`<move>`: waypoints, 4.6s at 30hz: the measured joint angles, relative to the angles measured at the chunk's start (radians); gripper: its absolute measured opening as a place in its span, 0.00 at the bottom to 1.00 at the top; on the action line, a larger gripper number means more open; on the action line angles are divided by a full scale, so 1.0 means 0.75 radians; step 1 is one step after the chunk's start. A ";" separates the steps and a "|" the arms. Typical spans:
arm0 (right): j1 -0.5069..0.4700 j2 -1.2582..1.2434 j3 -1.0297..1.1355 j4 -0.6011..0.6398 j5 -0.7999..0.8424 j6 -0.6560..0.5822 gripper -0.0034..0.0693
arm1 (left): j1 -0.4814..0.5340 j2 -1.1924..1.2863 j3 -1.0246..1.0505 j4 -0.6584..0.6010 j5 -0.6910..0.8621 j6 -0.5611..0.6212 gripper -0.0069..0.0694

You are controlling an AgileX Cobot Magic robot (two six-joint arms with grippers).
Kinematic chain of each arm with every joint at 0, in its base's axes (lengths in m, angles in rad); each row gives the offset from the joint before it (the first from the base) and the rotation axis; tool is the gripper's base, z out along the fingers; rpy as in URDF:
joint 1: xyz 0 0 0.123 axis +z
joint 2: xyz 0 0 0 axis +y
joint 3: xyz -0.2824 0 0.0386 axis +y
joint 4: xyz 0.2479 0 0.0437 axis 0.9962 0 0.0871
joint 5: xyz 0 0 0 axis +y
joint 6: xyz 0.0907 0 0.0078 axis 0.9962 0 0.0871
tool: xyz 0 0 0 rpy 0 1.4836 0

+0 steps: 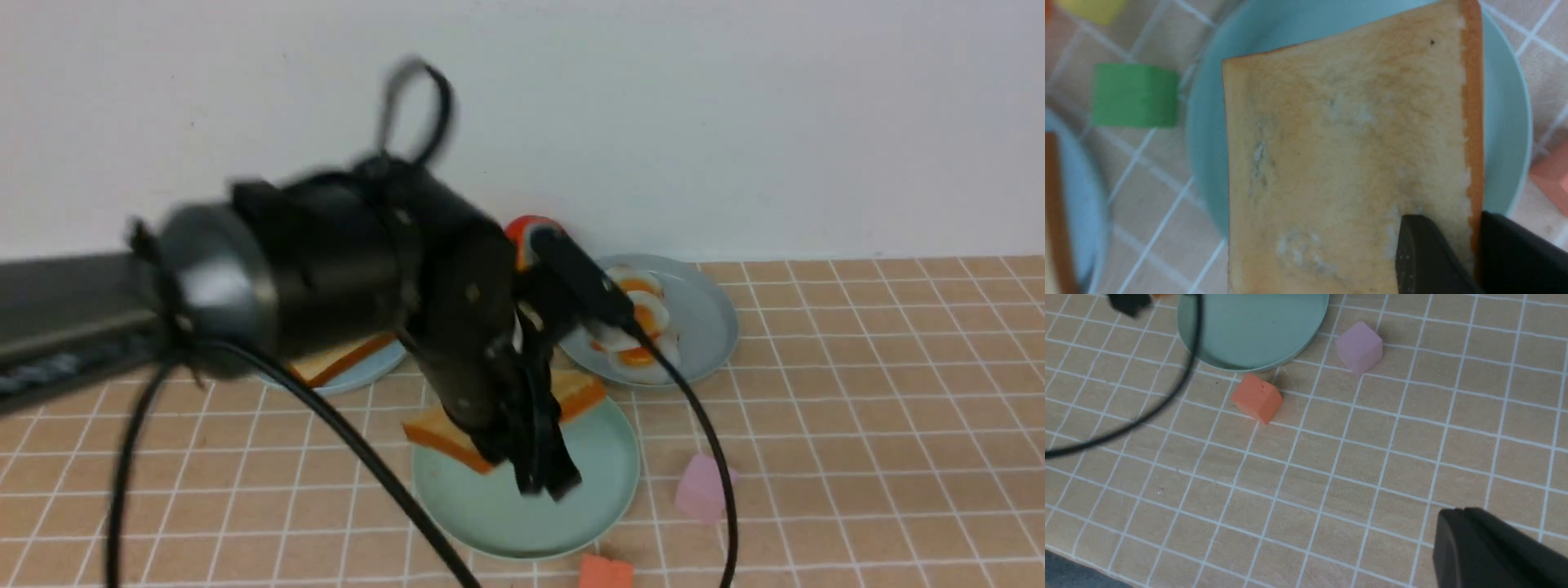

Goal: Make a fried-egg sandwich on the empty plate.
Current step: Use the left arm to put a slice of bread into the empty plate in the middle, then use the right arm to grab a fried egg, then use the right arm to place the fried egg on the slice of bread in the middle

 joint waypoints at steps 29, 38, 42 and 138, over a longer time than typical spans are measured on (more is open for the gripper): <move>0.000 0.096 0.000 0.132 -0.127 0.000 0.41 | 0.000 -0.160 0.007 0.010 0.034 -0.327 0.38; 0.000 0.507 0.000 0.318 -0.417 -0.059 0.38 | 0.000 -0.734 0.164 -0.030 0.098 -0.418 0.07; 0.000 0.710 0.000 0.423 -0.534 -0.126 0.38 | 0.000 -1.004 0.375 -0.056 0.008 -0.453 0.07; -0.105 2.123 -1.218 1.143 -0.308 -0.676 0.14 | 0.000 -1.767 1.221 0.112 -0.643 -0.899 0.11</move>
